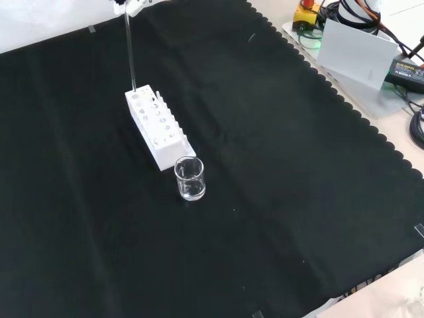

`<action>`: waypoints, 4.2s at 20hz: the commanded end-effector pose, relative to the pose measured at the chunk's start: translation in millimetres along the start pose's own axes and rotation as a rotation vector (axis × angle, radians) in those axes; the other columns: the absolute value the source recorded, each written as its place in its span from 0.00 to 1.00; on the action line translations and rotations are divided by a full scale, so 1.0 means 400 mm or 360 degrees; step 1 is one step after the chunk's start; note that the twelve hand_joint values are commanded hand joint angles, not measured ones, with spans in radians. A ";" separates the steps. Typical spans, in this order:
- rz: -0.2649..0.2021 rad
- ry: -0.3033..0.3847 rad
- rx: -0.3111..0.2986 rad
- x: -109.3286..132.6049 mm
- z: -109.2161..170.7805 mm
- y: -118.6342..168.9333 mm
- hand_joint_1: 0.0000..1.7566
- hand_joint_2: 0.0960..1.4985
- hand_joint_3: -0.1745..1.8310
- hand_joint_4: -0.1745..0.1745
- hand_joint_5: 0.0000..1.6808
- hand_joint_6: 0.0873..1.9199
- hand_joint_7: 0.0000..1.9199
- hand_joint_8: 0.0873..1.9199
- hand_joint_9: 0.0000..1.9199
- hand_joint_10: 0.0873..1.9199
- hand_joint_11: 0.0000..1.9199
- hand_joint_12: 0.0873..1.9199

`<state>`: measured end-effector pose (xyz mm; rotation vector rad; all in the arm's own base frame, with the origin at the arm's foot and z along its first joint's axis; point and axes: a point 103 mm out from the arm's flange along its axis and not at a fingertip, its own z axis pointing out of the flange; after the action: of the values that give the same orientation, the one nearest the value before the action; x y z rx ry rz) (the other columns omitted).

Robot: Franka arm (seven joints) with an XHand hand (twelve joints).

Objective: Put the glass rod back on the white test tube rack.

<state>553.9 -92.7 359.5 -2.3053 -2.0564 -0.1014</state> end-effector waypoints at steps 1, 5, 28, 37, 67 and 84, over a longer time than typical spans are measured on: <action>0.0012 -0.0008 0.0026 -0.004 0.019 -0.004 0.76 0.67 0.00 0.00 0.86 0.00 0.78 0.15 0.96 0.03 0.82 0.30; 0.0018 -0.0007 0.0044 -0.014 0.035 -0.001 0.76 0.67 0.00 0.00 0.86 0.00 0.78 0.15 0.96 0.03 0.82 0.30; -0.0004 -0.0009 0.0066 -0.012 0.043 0.061 0.76 0.67 0.00 0.00 0.86 0.00 0.78 0.15 0.96 0.03 0.82 0.30; 0.0021 -0.0006 0.0087 -0.040 0.053 0.052 0.76 0.67 0.00 0.00 0.86 0.00 0.78 0.15 0.96 0.03 0.82 0.30; -0.0053 -0.0005 0.0215 -0.042 0.191 0.139 0.76 0.67 0.00 0.00 0.86 0.00 0.78 0.15 0.96 0.03 0.82 0.30; -0.0051 -0.0005 0.0270 -0.064 0.226 0.123 0.76 0.67 0.00 0.00 0.86 0.00 0.78 0.14 0.96 0.03 0.82 0.30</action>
<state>602.1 -116.7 268.7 -2.1793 -2.0183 0.0696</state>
